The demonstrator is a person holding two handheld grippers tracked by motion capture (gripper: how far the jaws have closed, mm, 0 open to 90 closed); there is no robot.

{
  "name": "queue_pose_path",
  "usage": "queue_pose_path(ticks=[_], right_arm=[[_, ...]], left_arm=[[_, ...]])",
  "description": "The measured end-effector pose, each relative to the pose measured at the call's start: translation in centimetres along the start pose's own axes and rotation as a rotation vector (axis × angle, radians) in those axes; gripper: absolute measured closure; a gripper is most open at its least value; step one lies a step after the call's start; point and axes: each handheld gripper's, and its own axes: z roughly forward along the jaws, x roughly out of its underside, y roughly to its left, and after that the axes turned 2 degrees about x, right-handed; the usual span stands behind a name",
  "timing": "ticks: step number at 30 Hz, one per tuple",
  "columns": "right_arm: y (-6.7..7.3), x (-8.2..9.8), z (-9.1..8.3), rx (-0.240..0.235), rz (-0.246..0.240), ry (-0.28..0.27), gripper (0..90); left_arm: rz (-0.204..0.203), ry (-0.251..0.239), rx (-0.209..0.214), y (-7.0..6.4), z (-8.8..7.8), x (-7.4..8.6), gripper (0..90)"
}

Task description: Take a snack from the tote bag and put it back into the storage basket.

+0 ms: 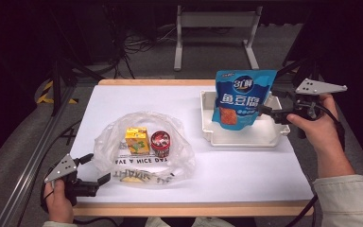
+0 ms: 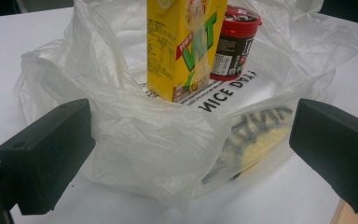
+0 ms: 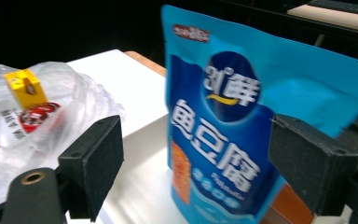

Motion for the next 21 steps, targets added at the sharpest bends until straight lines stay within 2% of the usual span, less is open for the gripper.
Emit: queue_pose_path(ticks=[3, 9, 12, 15, 21], right_arm=[[0.8, -0.4, 0.2, -0.030, 0.000, -0.001, 18.5], [2.0, -0.9, 0.6, -0.039, -0.007, -0.005, 18.5], [2.7, -1.1, 0.9, -0.053, 0.007, -0.012, 18.7], [3.5, -1.3, 1.4, -0.083, 0.009, -0.022, 18.6], [5.6, -1.7, 3.4, -0.149, -0.009, -0.024, 18.6]], left_arm=[[0.000, -0.001, 0.001, 0.0, 0.0, 0.0, 0.7], [0.000, 0.001, 0.001, 0.0, 0.0, 0.0, 0.7], [0.005, 0.016, 0.032, 0.0, -0.1, 0.0, 1.0], [0.008, 0.023, 0.041, 0.0, -0.1, -0.1, 1.0], [0.002, 0.016, 0.028, 0.0, -0.3, 0.0, 1.0]])
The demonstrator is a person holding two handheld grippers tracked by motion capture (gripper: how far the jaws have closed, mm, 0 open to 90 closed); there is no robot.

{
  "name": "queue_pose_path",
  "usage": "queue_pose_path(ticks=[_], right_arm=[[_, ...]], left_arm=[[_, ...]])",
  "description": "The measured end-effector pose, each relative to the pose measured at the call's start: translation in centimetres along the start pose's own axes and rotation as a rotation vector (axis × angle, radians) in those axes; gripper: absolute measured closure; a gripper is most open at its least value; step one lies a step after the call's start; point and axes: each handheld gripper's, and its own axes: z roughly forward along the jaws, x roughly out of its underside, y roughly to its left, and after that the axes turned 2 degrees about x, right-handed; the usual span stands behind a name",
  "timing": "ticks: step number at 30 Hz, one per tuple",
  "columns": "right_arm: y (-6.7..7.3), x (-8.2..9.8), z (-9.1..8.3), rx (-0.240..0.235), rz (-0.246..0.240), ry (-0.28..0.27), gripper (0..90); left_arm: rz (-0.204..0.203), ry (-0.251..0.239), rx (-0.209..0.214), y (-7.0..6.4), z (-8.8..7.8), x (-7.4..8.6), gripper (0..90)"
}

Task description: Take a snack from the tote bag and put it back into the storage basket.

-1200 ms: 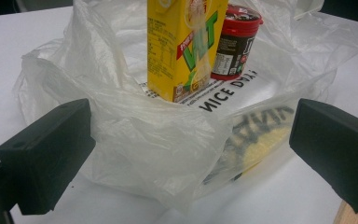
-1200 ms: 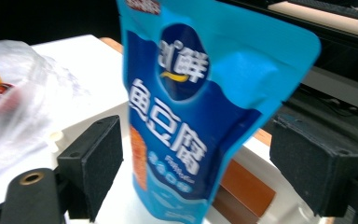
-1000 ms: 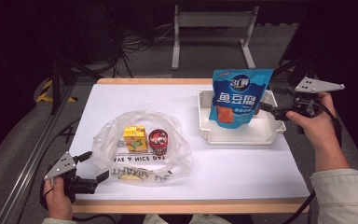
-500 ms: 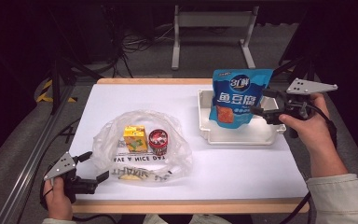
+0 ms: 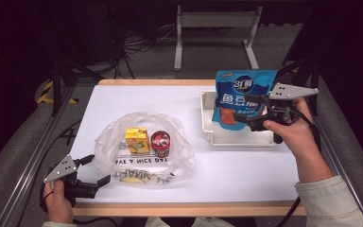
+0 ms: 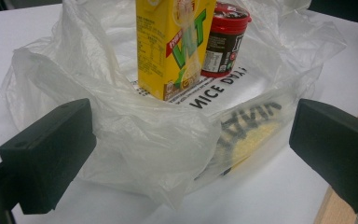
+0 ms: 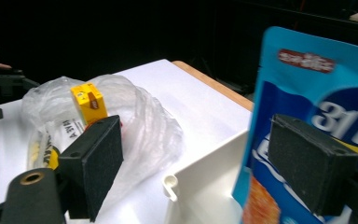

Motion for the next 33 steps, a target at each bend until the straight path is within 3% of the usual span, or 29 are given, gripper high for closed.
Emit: queue_pose_path(ticks=[17, 22, 25, 33], right_arm=[[3.7, -1.9, 4.9, -0.135, -0.034, 0.010, 18.6], [4.4, -2.2, 5.9, -0.156, -0.036, 0.021, 18.5], [5.6, -2.6, 7.4, -0.186, -0.044, 0.024, 18.4], [6.8, -2.9, 9.0, -0.202, -0.049, 0.032, 18.4]], left_arm=[[-0.009, -0.049, -0.016, 0.0, -0.3, 0.1, 0.8], [-0.022, -0.051, -0.026, 0.0, -0.4, 0.2, 0.8], [-0.043, -0.044, -0.051, 0.3, -0.4, 0.4, 0.7], [-0.049, -0.040, -0.056, 0.4, -0.5, 0.5, 0.8]])
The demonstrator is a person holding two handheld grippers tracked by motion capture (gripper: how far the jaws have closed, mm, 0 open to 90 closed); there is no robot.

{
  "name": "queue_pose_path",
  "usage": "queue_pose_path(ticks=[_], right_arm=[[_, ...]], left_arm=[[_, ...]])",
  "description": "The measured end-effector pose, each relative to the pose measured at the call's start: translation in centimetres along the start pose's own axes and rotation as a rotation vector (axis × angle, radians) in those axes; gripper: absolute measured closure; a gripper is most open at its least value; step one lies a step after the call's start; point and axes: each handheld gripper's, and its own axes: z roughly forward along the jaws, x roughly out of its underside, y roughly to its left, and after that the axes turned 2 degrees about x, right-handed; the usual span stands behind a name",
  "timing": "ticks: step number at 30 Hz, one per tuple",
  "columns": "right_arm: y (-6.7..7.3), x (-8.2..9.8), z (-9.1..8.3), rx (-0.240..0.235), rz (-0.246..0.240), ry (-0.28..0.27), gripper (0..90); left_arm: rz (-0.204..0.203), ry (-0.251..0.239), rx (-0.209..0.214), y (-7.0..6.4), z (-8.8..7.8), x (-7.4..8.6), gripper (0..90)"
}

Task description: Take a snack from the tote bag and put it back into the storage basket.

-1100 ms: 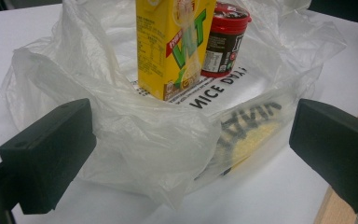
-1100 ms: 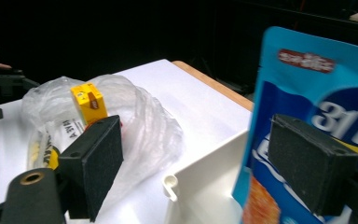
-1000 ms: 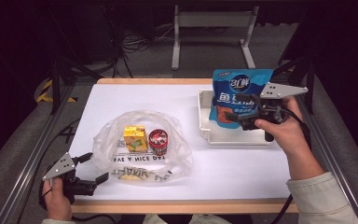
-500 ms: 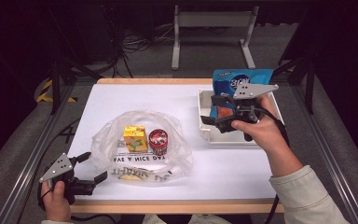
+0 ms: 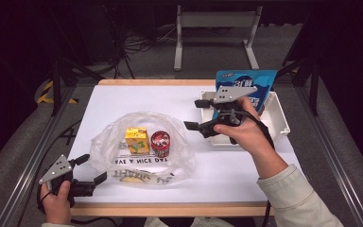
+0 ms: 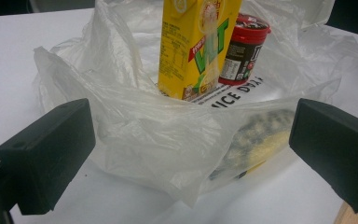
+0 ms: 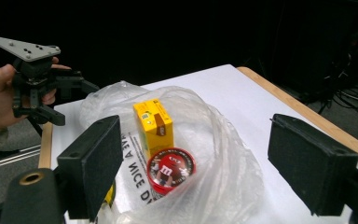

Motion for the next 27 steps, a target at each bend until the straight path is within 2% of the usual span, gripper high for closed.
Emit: queue_pose_path(ticks=[5, 14, 19, 27], right_arm=[[0.6, -0.1, 1.4, -0.008, -0.004, 0.003, 18.4], [1.8, 0.1, 4.2, -0.033, -0.005, 0.028, 18.2], [2.1, 0.2, 5.4, -0.040, -0.013, 0.035, 18.5], [2.3, 0.7, 8.5, -0.066, -0.023, 0.036, 18.4]], left_arm=[[-0.007, 0.001, 0.000, 0.1, 0.0, 0.1, 0.8], [0.004, 0.011, 0.000, 0.2, 0.0, 0.1, 0.7], [0.002, 0.011, 0.001, 0.1, -0.1, 0.0, 0.7], [0.006, 0.008, 0.003, 0.1, -0.1, 0.0, 0.7]])
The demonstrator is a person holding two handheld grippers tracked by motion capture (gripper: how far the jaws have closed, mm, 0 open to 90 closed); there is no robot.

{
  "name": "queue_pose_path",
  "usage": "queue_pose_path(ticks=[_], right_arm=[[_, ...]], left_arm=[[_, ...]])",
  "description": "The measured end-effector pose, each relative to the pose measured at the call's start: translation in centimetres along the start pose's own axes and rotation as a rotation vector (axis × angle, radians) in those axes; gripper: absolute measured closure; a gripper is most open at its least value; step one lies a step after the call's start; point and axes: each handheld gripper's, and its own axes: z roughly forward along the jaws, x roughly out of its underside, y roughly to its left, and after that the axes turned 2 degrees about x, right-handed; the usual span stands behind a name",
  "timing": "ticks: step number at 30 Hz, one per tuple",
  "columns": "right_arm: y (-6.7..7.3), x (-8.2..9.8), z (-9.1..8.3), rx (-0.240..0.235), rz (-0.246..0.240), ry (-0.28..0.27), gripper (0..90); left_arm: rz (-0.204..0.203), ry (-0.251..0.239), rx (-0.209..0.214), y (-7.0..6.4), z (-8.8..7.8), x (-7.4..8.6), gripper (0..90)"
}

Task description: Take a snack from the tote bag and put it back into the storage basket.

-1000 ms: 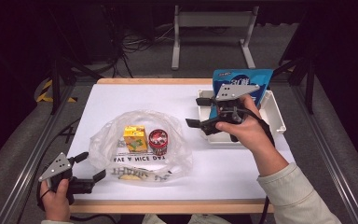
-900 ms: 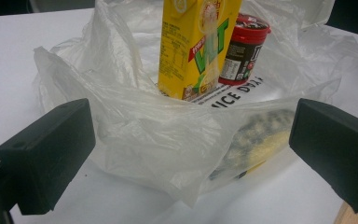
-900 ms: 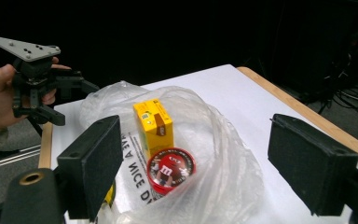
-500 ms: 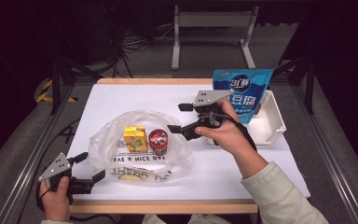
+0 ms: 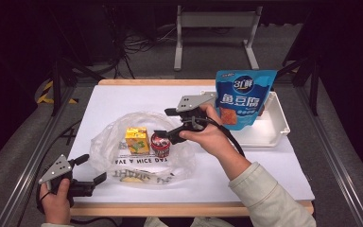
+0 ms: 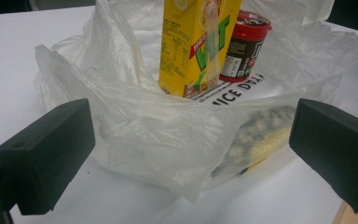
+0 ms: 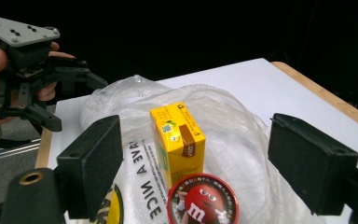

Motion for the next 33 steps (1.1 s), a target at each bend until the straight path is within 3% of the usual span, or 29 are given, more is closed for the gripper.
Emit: queue_pose_path(ticks=[4, 11, 33], right_arm=[[0.3, 0.4, 1.9, -0.010, -0.011, 0.016, 18.3], [0.5, 0.8, 3.6, -0.013, -0.039, 0.031, 18.3], [0.5, 2.5, 8.8, -0.032, -0.018, 0.112, 17.5]], left_arm=[[0.003, 0.000, 0.000, 0.0, -0.1, 0.0, 0.7], [0.008, 0.001, 0.003, 0.0, -0.1, 0.0, 0.7], [0.013, 0.001, 0.008, 0.1, -0.1, 0.0, 0.7]])
